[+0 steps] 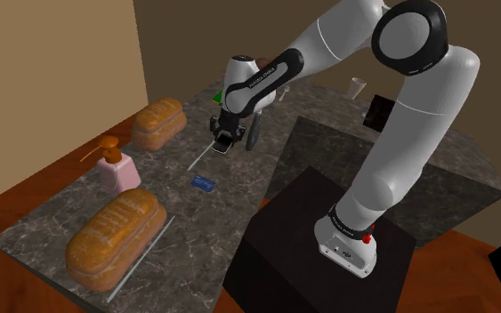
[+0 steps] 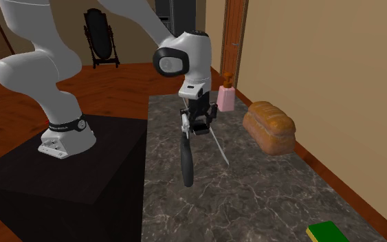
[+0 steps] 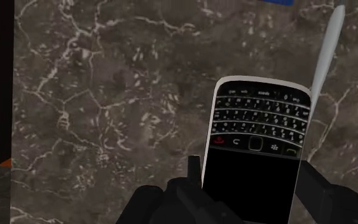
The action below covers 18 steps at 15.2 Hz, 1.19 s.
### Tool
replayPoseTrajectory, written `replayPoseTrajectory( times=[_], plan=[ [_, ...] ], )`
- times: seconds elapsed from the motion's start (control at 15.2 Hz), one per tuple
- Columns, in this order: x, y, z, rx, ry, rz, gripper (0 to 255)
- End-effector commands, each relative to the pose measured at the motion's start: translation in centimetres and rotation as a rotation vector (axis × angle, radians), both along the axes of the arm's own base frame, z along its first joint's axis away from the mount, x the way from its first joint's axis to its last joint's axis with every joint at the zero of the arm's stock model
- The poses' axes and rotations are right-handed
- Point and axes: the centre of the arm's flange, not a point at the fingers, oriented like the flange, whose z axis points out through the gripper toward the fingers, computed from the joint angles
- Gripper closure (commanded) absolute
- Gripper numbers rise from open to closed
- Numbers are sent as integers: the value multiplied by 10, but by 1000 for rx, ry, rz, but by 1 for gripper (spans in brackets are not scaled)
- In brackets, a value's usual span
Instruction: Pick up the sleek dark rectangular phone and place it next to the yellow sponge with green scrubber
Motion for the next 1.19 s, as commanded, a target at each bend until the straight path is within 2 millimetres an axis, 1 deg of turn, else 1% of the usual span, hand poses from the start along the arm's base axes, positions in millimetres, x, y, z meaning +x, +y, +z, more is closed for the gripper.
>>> replayPoseTrajectory(
  times=[0.0, 1.12],
  plan=[
    [7, -10, 3, 0, 0, 0, 255],
    [140, -191, 3, 0, 0, 0, 255]
  ],
)
